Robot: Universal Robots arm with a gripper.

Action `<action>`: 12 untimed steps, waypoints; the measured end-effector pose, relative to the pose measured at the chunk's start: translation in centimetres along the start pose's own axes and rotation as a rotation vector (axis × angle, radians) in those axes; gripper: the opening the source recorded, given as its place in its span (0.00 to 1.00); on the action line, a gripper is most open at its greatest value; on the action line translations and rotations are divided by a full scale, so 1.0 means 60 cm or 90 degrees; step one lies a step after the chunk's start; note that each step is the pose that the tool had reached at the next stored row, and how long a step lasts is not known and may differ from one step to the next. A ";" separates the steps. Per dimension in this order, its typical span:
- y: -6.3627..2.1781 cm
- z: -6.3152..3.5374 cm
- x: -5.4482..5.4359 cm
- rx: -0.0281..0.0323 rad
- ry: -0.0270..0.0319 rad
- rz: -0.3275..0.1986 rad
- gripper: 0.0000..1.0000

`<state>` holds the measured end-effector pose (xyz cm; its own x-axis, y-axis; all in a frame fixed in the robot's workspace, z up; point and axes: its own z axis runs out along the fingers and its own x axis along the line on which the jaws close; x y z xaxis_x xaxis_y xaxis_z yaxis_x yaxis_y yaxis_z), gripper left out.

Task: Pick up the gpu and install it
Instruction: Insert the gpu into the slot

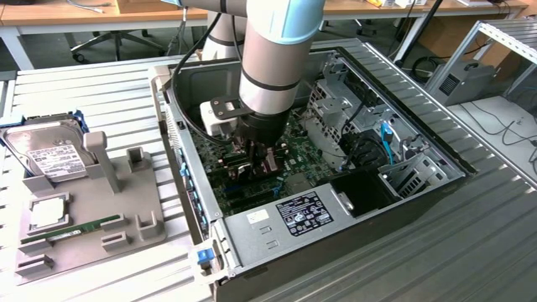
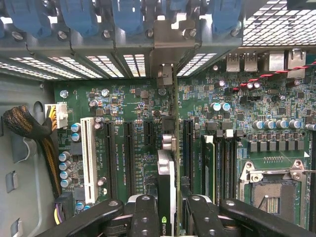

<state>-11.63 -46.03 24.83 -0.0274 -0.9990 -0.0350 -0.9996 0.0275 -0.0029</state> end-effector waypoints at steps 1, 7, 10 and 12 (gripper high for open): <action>0.000 0.000 0.000 0.0000 0.0000 0.000 0.27; 0.000 0.000 0.000 0.0001 -0.0003 0.000 0.40; 0.000 0.000 0.000 0.0000 -0.0002 0.000 0.47; 0.000 -0.002 0.000 -0.0001 0.0000 0.000 0.47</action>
<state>-11.63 -46.03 24.97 -0.0274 -0.9990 -0.0349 -0.9996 0.0275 -0.0027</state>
